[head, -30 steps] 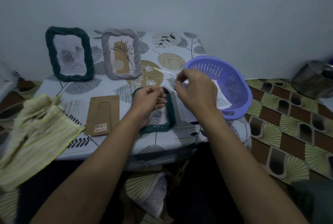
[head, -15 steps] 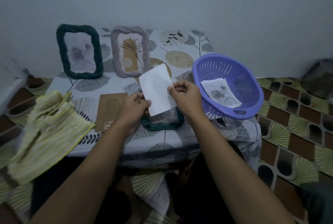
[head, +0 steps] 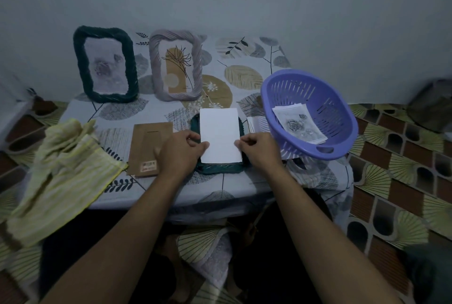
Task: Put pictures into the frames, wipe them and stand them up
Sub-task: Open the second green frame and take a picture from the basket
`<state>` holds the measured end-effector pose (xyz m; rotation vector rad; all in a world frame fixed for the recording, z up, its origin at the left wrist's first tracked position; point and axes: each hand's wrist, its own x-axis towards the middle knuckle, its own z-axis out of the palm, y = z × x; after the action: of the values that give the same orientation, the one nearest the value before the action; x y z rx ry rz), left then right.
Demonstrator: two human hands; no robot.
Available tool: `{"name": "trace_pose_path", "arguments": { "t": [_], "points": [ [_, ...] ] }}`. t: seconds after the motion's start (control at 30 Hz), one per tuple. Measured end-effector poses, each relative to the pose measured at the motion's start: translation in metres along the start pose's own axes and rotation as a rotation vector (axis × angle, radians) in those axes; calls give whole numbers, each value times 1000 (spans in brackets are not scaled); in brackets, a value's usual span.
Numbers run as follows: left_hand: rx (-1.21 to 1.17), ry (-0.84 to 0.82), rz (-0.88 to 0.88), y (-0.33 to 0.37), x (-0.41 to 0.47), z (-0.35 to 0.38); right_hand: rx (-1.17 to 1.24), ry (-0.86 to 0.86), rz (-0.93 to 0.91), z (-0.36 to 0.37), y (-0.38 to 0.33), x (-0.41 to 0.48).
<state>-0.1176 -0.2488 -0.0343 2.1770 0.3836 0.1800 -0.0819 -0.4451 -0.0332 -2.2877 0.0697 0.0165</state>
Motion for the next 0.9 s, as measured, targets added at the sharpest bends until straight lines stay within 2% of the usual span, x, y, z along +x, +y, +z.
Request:
{"name": "trace_pose_path", "arguments": {
  "t": [0.6,0.9],
  "points": [
    [74,18,58,-13,2,6,-11,-17,-35,-2,10,4],
    [210,-4,62,-9,2,5,-80,-9,-70,-1,7,1]
  ]
}}
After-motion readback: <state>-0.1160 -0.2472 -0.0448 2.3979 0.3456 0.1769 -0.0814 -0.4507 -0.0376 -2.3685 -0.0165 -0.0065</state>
